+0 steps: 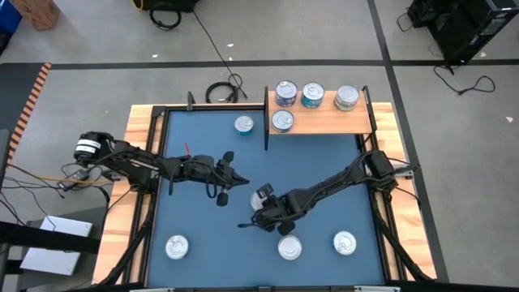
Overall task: Stack canned seafood by type on shelf
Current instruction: Put the left green tuna can on the shelf aligned with the other green tuna cans on the shelf
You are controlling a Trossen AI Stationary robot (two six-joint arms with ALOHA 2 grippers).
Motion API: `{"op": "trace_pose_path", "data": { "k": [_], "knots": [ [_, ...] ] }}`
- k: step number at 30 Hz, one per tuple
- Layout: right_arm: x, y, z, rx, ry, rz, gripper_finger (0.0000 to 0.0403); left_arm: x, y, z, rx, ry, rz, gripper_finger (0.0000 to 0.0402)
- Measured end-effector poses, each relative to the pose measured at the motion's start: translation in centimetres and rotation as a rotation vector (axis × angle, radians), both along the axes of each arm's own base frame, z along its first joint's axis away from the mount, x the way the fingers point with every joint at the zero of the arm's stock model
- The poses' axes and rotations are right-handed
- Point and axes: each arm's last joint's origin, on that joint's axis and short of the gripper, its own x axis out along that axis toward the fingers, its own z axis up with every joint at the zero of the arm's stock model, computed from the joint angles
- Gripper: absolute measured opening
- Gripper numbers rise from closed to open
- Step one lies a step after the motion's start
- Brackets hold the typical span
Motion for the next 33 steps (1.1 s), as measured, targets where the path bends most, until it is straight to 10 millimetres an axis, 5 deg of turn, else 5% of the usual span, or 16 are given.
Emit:
{"op": "trace_pose_path", "data": {
  "k": [12, 19, 33],
  "knots": [
    [0.2, -0.1, -0.2, -0.033, -0.006, 0.048, 0.0008, 0.0, 0.0, 0.0, 0.0, -0.001, 0.0, 0.0001],
    [0.1, -0.6, 0.5, 0.019, -0.002, 0.041, 0.0003, 0.0, 0.0, 0.0, 0.0, -0.001, 0.001, 0.0001],
    [0.0, -4.0, 6.3, 0.4, -0.157, -0.267, 0.0001, 0.0, 0.0, 0.0, 0.0, -0.001, 0.008, 0.0001]
  ]
}}
